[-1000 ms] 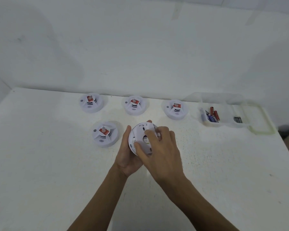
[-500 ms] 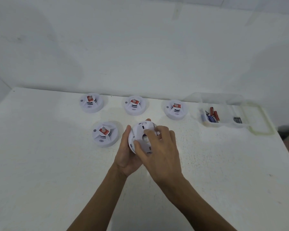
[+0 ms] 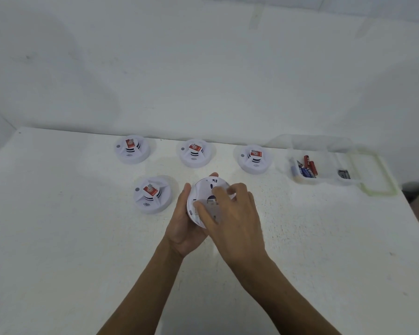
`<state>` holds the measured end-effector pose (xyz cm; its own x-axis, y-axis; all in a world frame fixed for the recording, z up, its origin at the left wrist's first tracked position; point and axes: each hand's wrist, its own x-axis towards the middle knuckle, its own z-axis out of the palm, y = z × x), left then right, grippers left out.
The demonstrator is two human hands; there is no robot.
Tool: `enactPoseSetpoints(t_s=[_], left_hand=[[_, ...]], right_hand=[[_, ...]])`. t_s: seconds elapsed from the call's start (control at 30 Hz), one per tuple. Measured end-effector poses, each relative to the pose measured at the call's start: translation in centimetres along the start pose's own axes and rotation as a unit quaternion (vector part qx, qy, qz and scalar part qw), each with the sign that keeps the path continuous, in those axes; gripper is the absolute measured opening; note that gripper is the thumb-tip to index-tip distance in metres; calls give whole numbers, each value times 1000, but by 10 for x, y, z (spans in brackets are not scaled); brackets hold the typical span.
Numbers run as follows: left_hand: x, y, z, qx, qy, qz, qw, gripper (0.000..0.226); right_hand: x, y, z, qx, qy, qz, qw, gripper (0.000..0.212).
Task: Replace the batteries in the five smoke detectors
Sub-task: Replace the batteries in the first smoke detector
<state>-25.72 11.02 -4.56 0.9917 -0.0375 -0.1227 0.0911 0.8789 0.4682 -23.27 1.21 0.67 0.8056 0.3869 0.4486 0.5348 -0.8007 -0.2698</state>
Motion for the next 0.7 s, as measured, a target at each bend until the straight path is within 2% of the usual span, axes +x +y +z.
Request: enactPoseSetpoints(t_s=[0.2,0.37,0.43,0.5,0.53,0.63,0.7], left_hand=[[-2,0,3,32,38,-1,999,68],[-6,11,6,95,88,-16,991,70],[-11,17,10,133,102,-30,985,67],[-11,20,14,164,103,-41,980,38],[-10,23,16,162,121,-35,979,32],[-11,24,22,304,115,4,946,38],[-12,27,24,346,108,22,932,44]], right_hand=[[0,-1,-3,40,-23,44,998,49],[-2,8,-6,123,-84,49,988,55],[-3,14,-7,215,-159,91,959,57],[-2,20,-9,301,-197,151,921,58],[0,21,-11,335,-207,175,902,63],[3,23,-11,391,-219,202,871,72],[3,29,-10,414,-221,208,858,57]])
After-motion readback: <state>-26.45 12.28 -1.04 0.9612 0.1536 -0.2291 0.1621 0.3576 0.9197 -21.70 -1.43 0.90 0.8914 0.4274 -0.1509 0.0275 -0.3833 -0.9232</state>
